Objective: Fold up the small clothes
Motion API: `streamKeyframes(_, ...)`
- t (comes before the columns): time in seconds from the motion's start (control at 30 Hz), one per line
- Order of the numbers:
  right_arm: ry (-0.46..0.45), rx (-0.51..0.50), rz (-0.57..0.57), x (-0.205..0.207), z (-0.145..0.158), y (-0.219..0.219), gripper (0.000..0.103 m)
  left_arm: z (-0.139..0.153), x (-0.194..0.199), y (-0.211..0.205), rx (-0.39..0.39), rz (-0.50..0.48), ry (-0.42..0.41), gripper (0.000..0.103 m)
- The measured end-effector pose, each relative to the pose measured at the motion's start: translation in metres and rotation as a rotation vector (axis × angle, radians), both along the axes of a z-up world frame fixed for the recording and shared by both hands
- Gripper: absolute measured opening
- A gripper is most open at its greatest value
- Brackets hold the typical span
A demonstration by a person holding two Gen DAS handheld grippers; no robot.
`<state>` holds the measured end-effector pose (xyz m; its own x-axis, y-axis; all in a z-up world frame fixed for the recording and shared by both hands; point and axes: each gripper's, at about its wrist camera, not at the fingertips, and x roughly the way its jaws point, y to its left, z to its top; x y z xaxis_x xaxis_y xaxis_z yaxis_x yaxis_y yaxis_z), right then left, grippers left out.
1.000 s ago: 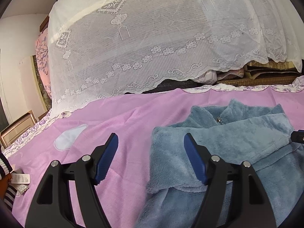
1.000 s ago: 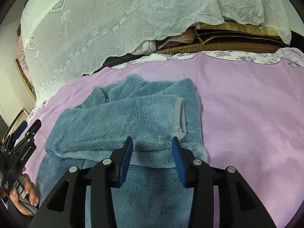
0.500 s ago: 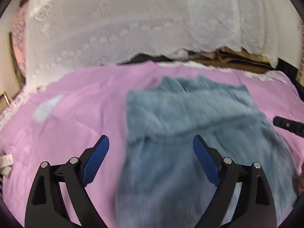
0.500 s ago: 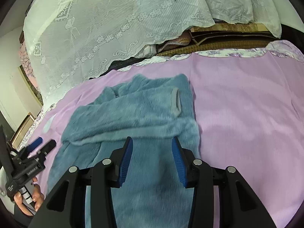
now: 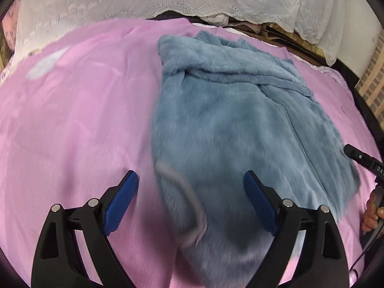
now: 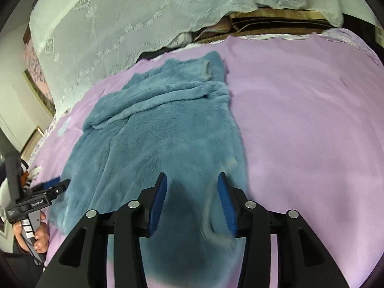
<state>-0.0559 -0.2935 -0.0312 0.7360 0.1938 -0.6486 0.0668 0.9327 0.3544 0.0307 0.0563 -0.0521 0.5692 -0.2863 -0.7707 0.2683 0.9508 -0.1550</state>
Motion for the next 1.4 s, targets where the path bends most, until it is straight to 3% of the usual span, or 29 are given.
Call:
streamKeyframes(0.2, -0.086, 0.039, -0.062, -0.057, 0.01, -0.028, 0.061, -0.002, -0.034, 0.017, -0.107, -0.062, 0.028, 0.087)
streamKeyframes(0.37, -0.028, 0.2, -0.059, -0.071, -0.01, -0.05, 0.062, -0.003, -0.041, 0.029, -0.258, -0.104, 0.078, 0.087)
streamKeyframes(0.5, -0.005, 0.248, -0.024, -0.066, -0.016, -0.048, 0.062, -0.007, -0.034, 0.026, -0.346, -0.139, 0.129, 0.087)
streamKeyframes(0.7, 0.051, 0.25, 0.014, -0.047, -0.022, -0.038, 0.062, -0.01, -0.027, 0.01, -0.299, -0.177, 0.141, 0.087)
streamKeyframes(0.77, 0.063, 0.244, 0.017, -0.042, -0.022, -0.036, 0.062, -0.009, -0.03, 0.008, -0.316, -0.205, 0.144, 0.086)
streamKeyframes(0.97, 0.087, 0.165, 0.062, -0.029, -0.019, -0.018, 0.064, -0.01, -0.032, 0.0, -0.306, -0.245, 0.141, 0.062)
streamKeyframes(1.07, 0.084, 0.145, 0.084, -0.025, -0.019, -0.011, 0.056, -0.013, -0.028, 0.006, -0.332, -0.228, 0.154, 0.049)
streamKeyframes(1.13, 0.08, 0.156, 0.09, -0.027, -0.02, -0.013, 0.045, -0.014, -0.027, 0.009, -0.352, -0.219, 0.161, 0.043)
streamKeyframes(1.2, 0.078, 0.19, 0.089, -0.028, -0.022, -0.018, 0.026, -0.015, -0.026, 0.009, -0.355, -0.218, 0.161, 0.039)
streamKeyframes(1.3, 0.085, 0.252, 0.09, -0.025, -0.026, -0.023, 0.022, -0.015, -0.025, 0.005, -0.34, -0.218, 0.157, 0.039)
streamKeyframes(1.4, 0.091, 0.268, 0.093, -0.023, -0.028, -0.023, 0.022, -0.018, -0.016, 0.006, -0.374, -0.196, 0.18, 0.041)
